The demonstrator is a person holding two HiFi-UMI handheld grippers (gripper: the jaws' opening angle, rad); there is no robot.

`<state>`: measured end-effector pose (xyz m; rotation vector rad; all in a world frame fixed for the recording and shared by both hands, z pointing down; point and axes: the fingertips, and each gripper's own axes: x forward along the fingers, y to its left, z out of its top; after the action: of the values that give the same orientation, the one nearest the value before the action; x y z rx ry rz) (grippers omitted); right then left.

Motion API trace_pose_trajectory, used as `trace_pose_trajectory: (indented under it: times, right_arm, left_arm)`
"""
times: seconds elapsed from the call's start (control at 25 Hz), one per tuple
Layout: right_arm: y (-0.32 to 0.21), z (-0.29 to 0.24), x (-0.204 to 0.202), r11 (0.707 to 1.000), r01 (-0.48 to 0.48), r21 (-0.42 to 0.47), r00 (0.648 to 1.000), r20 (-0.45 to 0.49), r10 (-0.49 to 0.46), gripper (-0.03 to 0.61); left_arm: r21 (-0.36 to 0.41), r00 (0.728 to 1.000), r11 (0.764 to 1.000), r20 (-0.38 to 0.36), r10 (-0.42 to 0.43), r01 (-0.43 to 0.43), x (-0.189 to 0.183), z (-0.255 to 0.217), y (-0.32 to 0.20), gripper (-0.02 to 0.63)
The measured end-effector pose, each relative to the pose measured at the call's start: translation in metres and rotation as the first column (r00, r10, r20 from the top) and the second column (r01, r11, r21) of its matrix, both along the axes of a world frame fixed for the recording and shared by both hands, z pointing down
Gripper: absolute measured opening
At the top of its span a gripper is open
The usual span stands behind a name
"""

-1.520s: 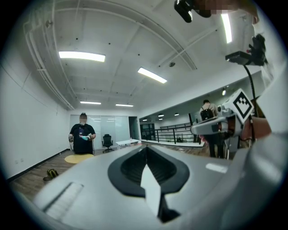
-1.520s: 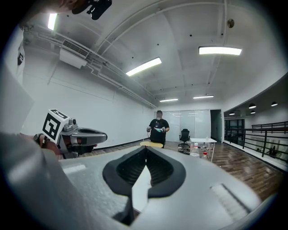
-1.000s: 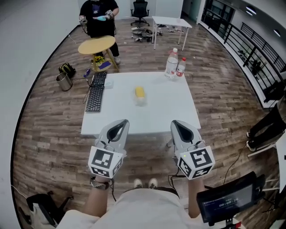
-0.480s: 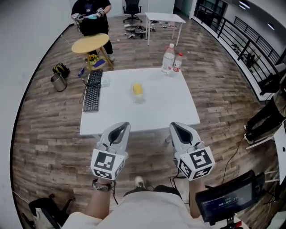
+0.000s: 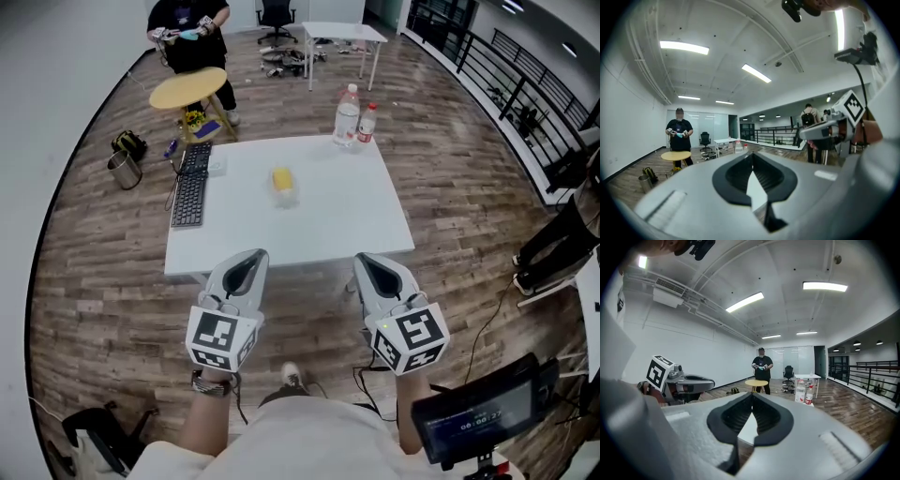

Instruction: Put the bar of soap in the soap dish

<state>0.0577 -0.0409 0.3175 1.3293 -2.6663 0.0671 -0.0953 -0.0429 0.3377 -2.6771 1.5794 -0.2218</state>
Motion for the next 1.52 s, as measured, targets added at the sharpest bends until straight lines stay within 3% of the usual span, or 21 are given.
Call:
trace_pose_trajectory:
  times: [0.72, 1.52]
  right_arm:
    - [0.082, -0.011, 0.081, 0.998, -0.032, 0.062, 0.999, 0.029, 0.03, 0.003]
    - [0.191, 0.003, 0.141, 0.997, -0.045, 0.056, 0.997, 0.063, 0.041, 0.003]
  left_arm:
    - [0.05, 0.997, 0.997, 0.049, 0.055, -0.057, 0.087, -0.008, 0.085, 0.008]
    - [0.059, 0.996, 0.997, 0.072, 0.043, -0.047, 0.141, 0.0, 0.198, 0.008]
